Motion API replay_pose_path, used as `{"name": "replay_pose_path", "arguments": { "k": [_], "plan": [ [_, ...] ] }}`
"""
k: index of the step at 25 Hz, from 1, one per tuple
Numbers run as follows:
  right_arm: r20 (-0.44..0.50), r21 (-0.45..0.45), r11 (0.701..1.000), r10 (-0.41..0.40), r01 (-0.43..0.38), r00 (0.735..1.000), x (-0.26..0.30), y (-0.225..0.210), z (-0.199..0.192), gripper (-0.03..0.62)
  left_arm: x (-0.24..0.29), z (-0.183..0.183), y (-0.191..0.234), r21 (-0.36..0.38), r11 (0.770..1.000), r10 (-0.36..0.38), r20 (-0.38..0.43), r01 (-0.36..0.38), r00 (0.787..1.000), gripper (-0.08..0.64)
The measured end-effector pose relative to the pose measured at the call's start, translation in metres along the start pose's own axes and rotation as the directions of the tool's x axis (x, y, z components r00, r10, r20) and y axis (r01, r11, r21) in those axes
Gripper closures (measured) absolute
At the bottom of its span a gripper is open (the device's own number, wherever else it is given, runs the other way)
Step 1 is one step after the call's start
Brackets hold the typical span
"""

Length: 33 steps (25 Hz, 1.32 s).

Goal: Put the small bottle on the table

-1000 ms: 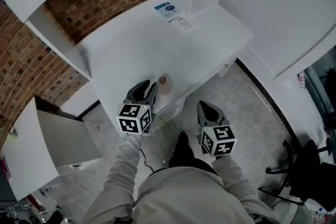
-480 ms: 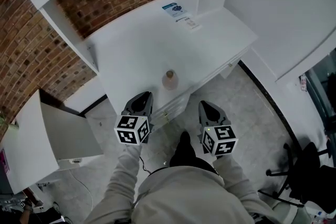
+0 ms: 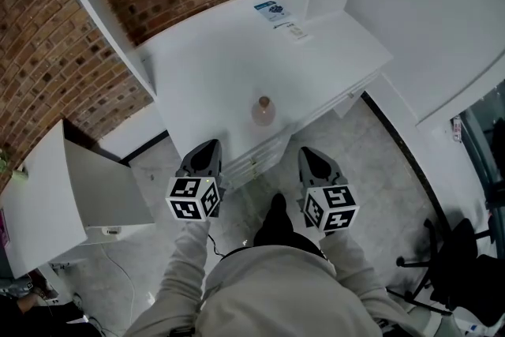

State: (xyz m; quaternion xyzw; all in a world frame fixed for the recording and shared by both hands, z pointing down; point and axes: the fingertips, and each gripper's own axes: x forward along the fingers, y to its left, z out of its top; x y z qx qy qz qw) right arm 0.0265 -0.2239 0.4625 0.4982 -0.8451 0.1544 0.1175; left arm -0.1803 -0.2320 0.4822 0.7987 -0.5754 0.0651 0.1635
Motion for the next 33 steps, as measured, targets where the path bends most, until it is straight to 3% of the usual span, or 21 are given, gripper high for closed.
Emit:
{"name": "replay_pose_path", "arguments": {
  "k": [9,33],
  "plan": [
    [0.007,-0.036,0.999,0.006,-0.005,1.000,-0.007,0.011,-0.002,0.565,-0.026,-0.010,0.006,-0.042,0.999,0.035,0.004,-0.035,0.999,0.540],
    [0.025,-0.066,0.998,0.024,-0.023,0.999,-0.020,0.021,-0.002,0.565,-0.042,-0.020,-0.003,-0.058,0.998,0.023,0.003,-0.023,1.000,0.540]
  ]
}}
